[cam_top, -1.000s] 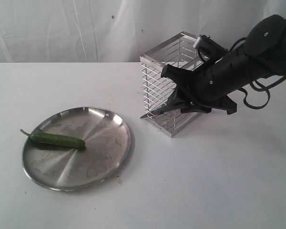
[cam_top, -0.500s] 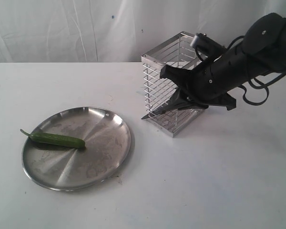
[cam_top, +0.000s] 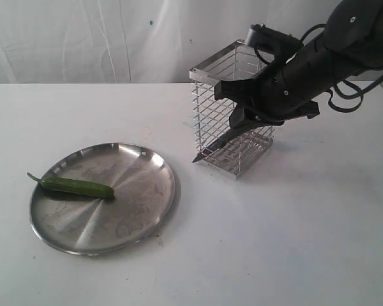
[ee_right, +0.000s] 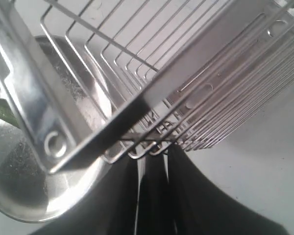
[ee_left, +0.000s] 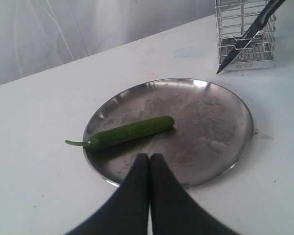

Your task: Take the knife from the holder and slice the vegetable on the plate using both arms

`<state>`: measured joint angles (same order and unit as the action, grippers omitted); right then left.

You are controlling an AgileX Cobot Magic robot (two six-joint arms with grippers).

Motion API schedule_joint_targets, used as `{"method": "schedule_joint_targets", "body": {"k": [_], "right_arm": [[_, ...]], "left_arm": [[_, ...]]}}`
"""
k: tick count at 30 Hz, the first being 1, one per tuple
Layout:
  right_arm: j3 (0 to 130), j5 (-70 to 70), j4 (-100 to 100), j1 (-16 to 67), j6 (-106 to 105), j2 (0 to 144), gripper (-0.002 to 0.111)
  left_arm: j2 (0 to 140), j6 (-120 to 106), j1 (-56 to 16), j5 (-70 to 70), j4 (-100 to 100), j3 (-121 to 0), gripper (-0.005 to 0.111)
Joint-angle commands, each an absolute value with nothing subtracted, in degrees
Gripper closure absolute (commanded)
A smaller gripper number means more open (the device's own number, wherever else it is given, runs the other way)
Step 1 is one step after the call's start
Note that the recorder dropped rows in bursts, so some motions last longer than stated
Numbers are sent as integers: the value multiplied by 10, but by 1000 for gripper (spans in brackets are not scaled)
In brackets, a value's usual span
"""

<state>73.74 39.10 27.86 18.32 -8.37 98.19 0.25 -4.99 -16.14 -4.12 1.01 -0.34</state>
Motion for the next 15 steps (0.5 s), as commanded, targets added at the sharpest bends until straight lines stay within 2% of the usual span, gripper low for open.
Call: {"method": "schedule_joint_targets", "body": {"k": [1,10,15], "right_arm": [[747,385,261,182,-143,975,108],[747,368,255,182,-352,975,108],[747,347,264,182,-352,974,108]], "left_arm": [[0,-48,-161,-43,12,0,107],[0,-48,-161,-43,12,0,107],[0,-48,-161,-43,12,0,107]]}}
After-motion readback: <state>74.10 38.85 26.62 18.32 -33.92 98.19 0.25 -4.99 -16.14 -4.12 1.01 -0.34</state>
